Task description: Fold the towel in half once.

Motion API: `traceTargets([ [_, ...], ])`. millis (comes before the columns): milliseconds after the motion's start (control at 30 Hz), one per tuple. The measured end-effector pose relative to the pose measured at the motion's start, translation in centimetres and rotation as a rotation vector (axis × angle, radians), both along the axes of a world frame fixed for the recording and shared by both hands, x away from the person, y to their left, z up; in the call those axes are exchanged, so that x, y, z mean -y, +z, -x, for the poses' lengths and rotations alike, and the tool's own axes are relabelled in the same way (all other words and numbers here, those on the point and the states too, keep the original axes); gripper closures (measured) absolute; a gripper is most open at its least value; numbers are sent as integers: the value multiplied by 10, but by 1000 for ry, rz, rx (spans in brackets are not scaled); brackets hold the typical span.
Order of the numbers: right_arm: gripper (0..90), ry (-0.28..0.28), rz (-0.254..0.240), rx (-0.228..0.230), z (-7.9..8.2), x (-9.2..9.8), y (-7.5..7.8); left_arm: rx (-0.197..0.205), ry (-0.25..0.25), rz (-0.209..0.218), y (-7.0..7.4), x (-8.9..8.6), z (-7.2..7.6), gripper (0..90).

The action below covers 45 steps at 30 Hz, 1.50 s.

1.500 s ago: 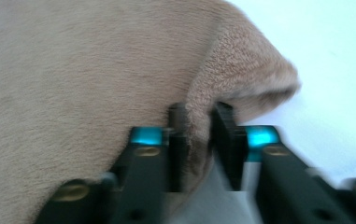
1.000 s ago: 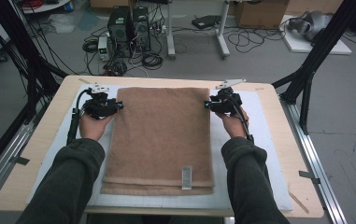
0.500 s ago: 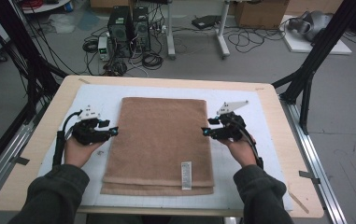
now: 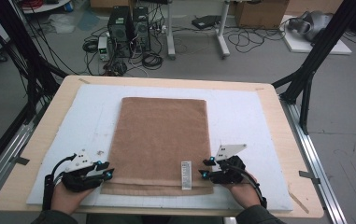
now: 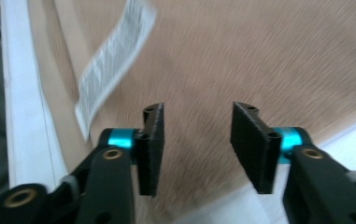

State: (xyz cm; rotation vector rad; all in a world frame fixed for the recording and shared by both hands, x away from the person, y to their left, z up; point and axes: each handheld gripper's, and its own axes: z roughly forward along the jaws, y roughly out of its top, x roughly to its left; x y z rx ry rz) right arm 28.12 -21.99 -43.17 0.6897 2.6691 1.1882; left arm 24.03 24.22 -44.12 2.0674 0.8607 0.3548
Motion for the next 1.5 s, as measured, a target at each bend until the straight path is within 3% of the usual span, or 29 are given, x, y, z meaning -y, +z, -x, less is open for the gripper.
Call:
traceTargets([
  [33, 667, 18, 8, -18, 1, -1, -5, -26, -17, -16, -3, 2, 0, 674],
  [67, 685, 24, 22, -21, 2, -2, -9, -12, -21, -18, -4, 2, 0, 677],
  [133, 820, 21, -22, -27, 2, 1, -12, -11, -20, -21, -5, 3, -2, 785],
  [200, 863, 22, -52, -34, 2, 1, -15, -15, -24, -19, -4, 4, -5, 863],
  [300, 891, 32, -41, -31, 1, 1, -11, -4, -27, -22, 0, 3, -4, 874],
  [433, 896, 39, -53, 1, 2, 1, 2, 18, -11, 34, 12, -3, 0, 874],
  [633, 897, 57, -64, 34, 11, 2, 20, 49, -26, 41, 25, -6, 15, 874],
  [700, 895, 94, -73, 23, 17, 1, 21, 49, -28, 32, 23, -8, 20, 875],
  [800, 859, 109, -25, 15, 24, 0, 14, 26, -34, 18, 15, -11, 23, 874],
  [867, 716, 96, -18, -3, 24, 0, 6, 18, -30, 32, 12, -9, 23, 847],
  [933, 616, 85, -4, -27, 23, -1, -2, 4, -27, 24, 10, -5, 22, 651],
  [967, 617, 74, 5, -29, 22, -2, -5, 2, -38, 8, 9, -3, 21, 614],
  [1100, 749, 76, -13, -40, 18, -1, -11, -21, -71, -36, -3, 4, 16, 740],
  [1167, 841, 86, -25, -39, 17, -1, -11, -28, -68, 3, -4, 3, 14, 826],
  [1233, 853, 100, -23, -35, 17, -1, -10, -43, -66, 28, -3, 1, 12, 851],
  [1433, 856, 120, -84, 12, 22, 3, 15, 13, -48, 86, 17, -7, 20, 858],
  [1500, 856, 130, -86, 27, 26, 3, 23, 12, -55, 116, 22, -9, 25, 858],
])
